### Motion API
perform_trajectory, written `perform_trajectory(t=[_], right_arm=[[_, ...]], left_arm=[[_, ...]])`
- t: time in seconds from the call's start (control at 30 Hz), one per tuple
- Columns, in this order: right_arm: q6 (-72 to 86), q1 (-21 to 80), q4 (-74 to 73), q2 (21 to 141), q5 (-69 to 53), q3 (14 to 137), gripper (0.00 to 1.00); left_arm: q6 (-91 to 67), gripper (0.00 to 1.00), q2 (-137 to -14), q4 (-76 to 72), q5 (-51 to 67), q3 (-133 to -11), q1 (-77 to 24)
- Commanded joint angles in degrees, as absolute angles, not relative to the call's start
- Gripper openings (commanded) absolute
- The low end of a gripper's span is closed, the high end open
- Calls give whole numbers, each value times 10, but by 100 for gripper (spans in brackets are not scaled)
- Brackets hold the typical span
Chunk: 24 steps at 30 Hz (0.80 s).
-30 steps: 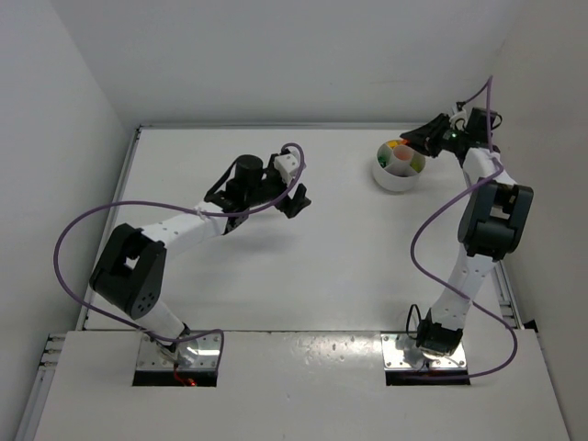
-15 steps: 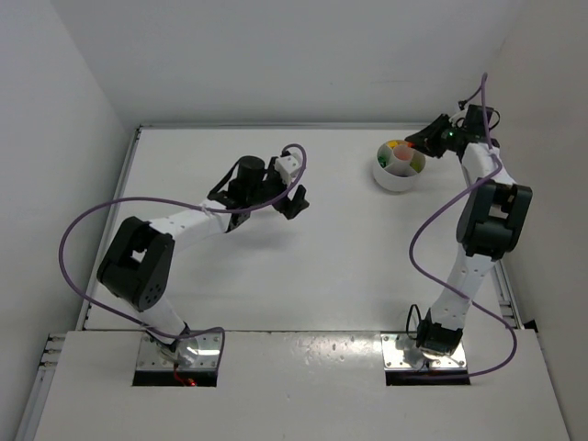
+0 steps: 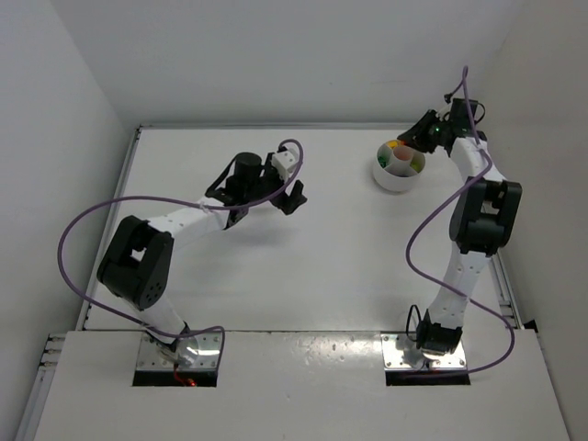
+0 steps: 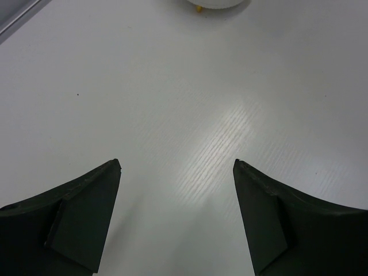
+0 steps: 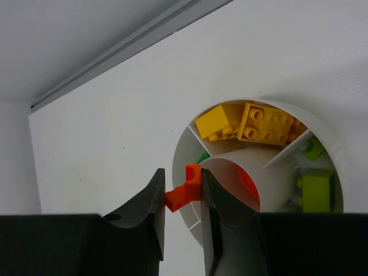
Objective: Sort the legos into containers by color
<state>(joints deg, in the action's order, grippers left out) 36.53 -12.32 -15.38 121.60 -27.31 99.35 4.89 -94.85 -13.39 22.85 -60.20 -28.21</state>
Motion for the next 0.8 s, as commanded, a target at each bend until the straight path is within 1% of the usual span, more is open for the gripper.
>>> perform_trajectory(t=[0.0, 0.2, 0.53, 0.6, 0.7, 0.77], right_arm=[[337, -112, -155, 1222, -243, 1020, 0], [312, -100, -171, 1222, -214, 1026, 0], [288, -100, -182, 1193, -207, 1002, 3], [288, -100, -182, 1193, -207, 997, 6], [281, -100, -182, 1193, -207, 1003, 19], [276, -100, -182, 1193, -207, 1003, 25]], left_arm=[[48, 85, -952, -150, 238, -624, -267], [48, 85, -952, -145, 238, -629, -262], [48, 85, -952, -145, 238, -629, -257], [48, 85, -952, -145, 243, -629, -257], [48, 85, -952, -145, 243, -629, -257], [48, 85, -952, -145, 243, -629, -257]])
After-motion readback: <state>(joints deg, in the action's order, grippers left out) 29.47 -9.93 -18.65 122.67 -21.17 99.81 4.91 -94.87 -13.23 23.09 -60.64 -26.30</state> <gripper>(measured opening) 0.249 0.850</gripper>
